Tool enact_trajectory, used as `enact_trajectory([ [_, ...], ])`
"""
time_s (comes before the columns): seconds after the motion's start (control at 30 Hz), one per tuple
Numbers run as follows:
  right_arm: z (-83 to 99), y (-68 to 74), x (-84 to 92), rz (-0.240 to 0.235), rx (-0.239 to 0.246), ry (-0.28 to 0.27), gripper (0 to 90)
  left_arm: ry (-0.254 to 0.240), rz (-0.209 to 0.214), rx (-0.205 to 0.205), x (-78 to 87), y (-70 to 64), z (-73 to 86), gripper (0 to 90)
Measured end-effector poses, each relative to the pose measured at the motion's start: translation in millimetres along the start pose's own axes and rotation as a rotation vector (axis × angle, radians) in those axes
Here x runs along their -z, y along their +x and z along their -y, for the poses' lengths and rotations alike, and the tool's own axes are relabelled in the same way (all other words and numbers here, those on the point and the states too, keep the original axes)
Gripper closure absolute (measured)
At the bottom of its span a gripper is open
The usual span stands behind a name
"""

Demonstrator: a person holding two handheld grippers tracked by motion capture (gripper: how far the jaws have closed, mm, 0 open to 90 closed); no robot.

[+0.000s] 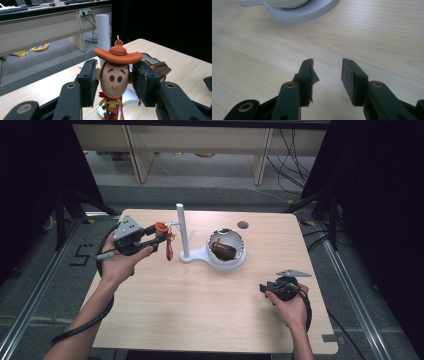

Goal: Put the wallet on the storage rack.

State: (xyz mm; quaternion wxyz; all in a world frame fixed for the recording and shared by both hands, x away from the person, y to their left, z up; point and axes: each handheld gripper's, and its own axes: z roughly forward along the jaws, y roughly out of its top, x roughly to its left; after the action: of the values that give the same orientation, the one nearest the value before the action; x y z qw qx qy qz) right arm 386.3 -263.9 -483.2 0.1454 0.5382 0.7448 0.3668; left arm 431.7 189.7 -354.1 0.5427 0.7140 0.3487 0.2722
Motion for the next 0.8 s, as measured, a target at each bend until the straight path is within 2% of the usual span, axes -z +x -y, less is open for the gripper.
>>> enact_trajectory([
  [0.2, 0.4, -0.9, -0.7, -0.002, 0.011, -0.003, 62.1, 0.006, 0.005, 0.010, -6.5, 3.7, -3.1, 55.1],
  [0.27, 0.9, 2.1, -0.6, -0.011, -0.039, 0.015, 61.9, 0.005, 0.003, 0.015, -8.5, 5.0, -3.6, 55.1],
  [0.3, 1.0, 1.0, -1.1, -0.009, -0.024, 0.007, 61.8, 0.004, 0.004, 0.019, -9.3, 5.7, -3.8, 55.1],
  [0.53, 2.4, 1.3, -3.1, -0.013, -0.034, 0.005, 61.2, 0.004, -0.008, 0.044, -15.5, 11.1, -3.3, 55.1],
  [0.57, 2.8, 1.4, -4.6, -0.026, -0.036, -0.004, 61.2, 0.005, -0.010, 0.048, -16.1, 11.9, -2.9, 55.1],
  [0.6, 2.4, -1.9, -4.4, -0.021, 0.004, -0.005, 61.2, 0.006, -0.012, 0.050, -16.7, 12.9, -2.7, 55.1],
  [0.63, 2.3, -1.7, -4.1, -0.013, 0.004, 0.001, 61.2, 0.008, -0.016, 0.053, -17.1, 13.6, -2.3, 55.0],
  [0.67, 2.4, 0.9, -3.4, -0.015, -0.029, 0.013, 61.2, 0.007, -0.021, 0.060, -17.9, 14.4, -1.6, 55.0],
  [0.7, 2.3, -1.3, -4.0, -0.016, -0.005, 0.006, 61.1, 0.007, -0.023, 0.061, -18.1, 15.1, -1.3, 55.1],
  [0.8, 2.5, -1.6, -3.9, -0.010, 0.002, -0.001, 61.1, 0.010, -0.033, 0.070, -18.8, 17.4, -0.1, 55.0],
])
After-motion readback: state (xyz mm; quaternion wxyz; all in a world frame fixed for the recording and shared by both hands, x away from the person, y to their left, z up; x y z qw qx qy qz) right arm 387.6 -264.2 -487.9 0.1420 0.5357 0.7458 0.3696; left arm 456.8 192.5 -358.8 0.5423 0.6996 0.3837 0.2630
